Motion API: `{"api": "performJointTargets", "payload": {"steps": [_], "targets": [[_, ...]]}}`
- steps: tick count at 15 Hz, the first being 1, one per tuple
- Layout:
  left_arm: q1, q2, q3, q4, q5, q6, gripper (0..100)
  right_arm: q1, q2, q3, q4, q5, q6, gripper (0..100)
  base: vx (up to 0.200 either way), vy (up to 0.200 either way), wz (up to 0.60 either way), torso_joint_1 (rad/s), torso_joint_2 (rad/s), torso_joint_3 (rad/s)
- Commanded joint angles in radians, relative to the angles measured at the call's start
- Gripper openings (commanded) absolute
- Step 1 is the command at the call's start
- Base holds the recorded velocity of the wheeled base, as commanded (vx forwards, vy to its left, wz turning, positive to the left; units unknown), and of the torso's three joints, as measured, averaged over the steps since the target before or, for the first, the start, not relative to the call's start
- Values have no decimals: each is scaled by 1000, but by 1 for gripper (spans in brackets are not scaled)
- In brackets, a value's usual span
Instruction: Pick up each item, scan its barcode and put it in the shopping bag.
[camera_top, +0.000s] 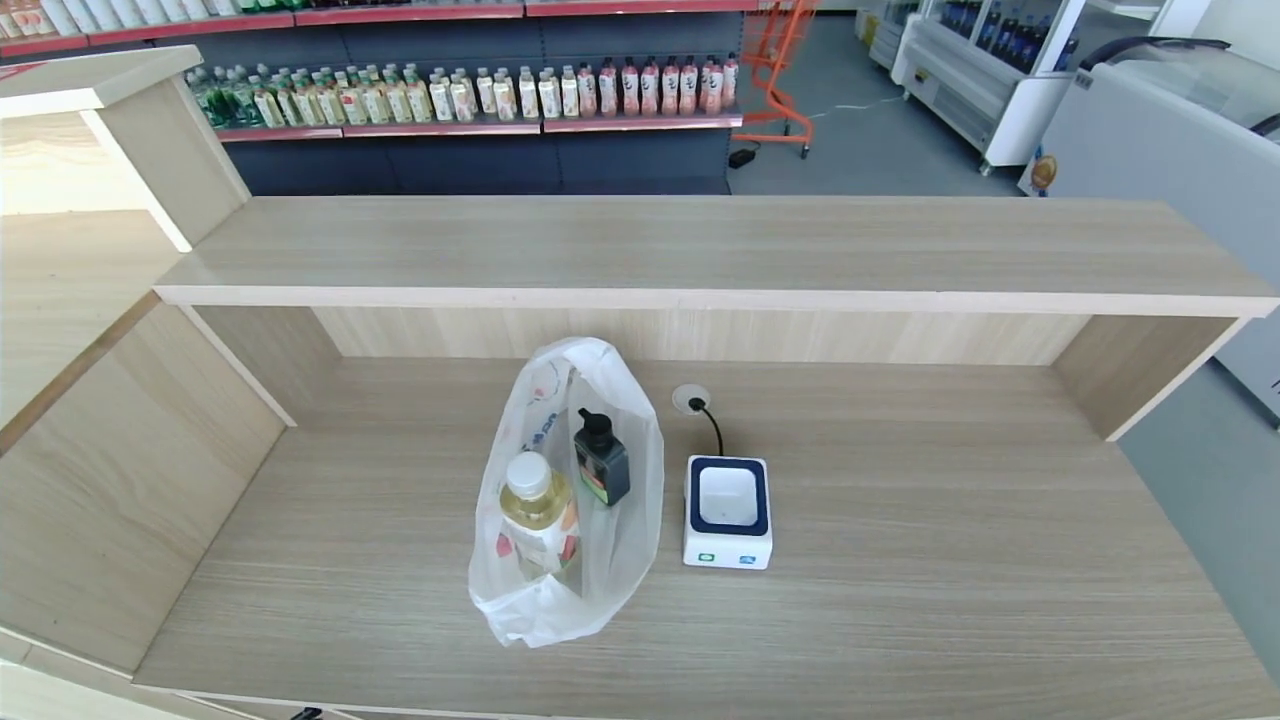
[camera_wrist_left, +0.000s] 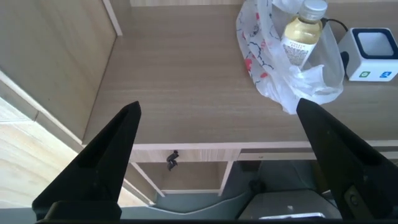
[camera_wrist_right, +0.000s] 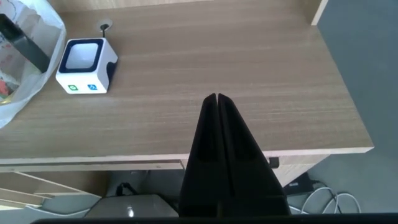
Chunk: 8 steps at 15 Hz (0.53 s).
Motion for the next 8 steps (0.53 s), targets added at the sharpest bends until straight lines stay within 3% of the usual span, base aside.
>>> {"api": "performJointTargets", "payload": {"steps": [1, 8], "targets": [[-1, 0, 0, 0, 0, 0, 100, -1, 4, 0, 0, 0, 0, 0, 0, 0, 0, 0, 0, 0], [-1, 0, 0, 0, 0, 0, 100, -1, 4, 0, 0, 0, 1, 0, 0, 0, 0, 0, 0, 0]]}}
